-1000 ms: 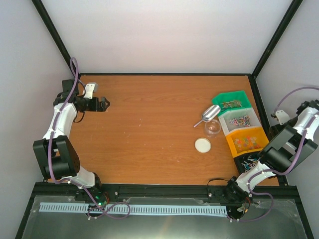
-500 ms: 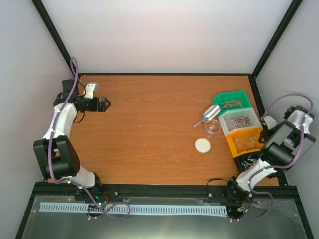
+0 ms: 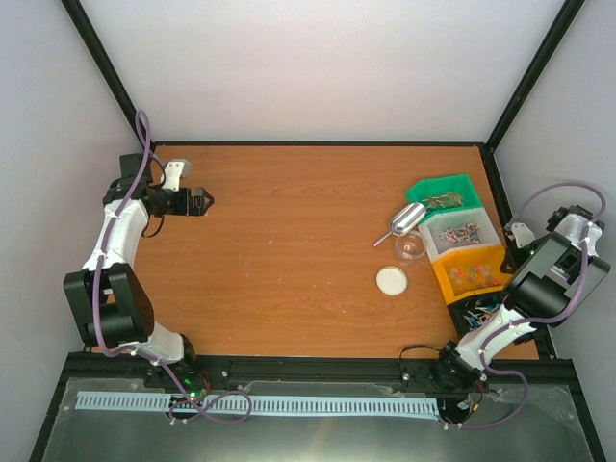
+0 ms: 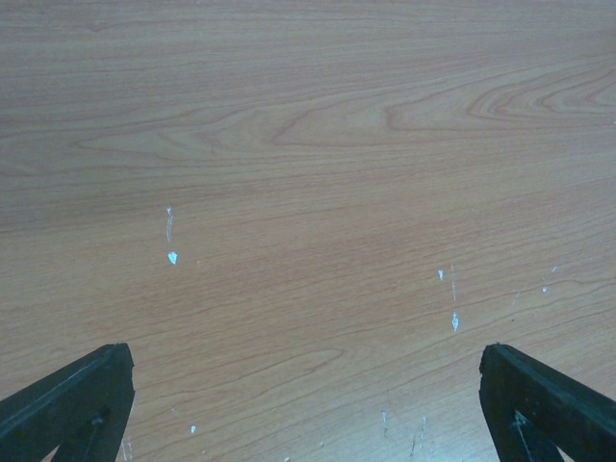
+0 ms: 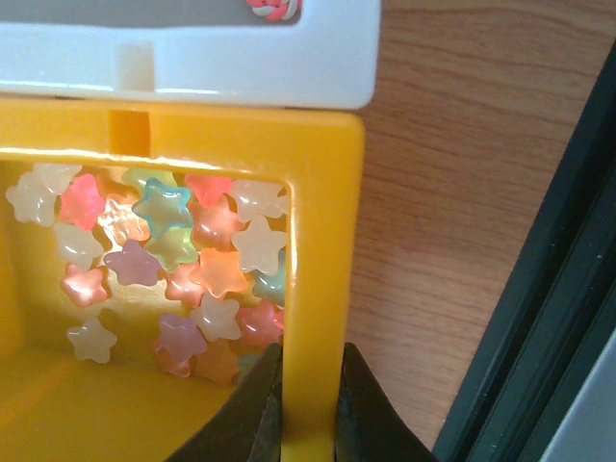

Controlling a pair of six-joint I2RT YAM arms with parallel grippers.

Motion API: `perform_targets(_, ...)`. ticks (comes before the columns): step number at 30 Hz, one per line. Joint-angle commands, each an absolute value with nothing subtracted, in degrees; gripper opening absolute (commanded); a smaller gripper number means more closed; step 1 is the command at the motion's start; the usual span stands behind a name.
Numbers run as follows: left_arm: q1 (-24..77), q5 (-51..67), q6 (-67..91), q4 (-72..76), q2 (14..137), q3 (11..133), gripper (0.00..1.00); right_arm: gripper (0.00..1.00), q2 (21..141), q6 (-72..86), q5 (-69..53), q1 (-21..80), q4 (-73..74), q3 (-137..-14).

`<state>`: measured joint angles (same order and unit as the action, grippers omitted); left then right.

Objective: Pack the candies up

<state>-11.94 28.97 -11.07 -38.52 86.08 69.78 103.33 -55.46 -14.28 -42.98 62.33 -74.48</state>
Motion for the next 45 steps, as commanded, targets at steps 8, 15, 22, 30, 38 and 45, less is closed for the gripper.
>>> perform_targets(8, -11.75, 28.56, -9.61, -36.93, 84.37, 68.58, 1.00, 0.03, 101.90, -48.34, -17.22, -36.58, 59.88, -71.07)
perform_targets(15, -11.72, 28.27, -9.27, -36.34, 84.23, 67.99, 1.00, 0.03, 100.26, -42.38, -17.36, -30.78, 57.41, -69.09)
perform_targets(22, -11.74, 26.84, -7.86, -35.35, 83.73, 67.15, 1.00, 0.03, 100.36, -36.41, -17.30, -24.31, 55.86, -68.28)
perform_targets(30, -11.76, 24.45, -6.28, -34.37, 83.06, 66.62, 1.00, 0.03, 101.52, -27.21, -18.89, -16.06, 53.33, -67.70)
perform_targets(38, -11.75, 23.93, -6.32, -34.30, 82.33, 65.99, 1.00, 0.03, 102.67, -22.98, -18.89, -4.84, 48.90, -67.12)
perform_targets(45, -11.77, 22.71, -5.85, -35.58, 81.15, 65.21, 1.00, 0.03, 106.05, -18.10, -21.07, 4.65, 47.56, -70.90)
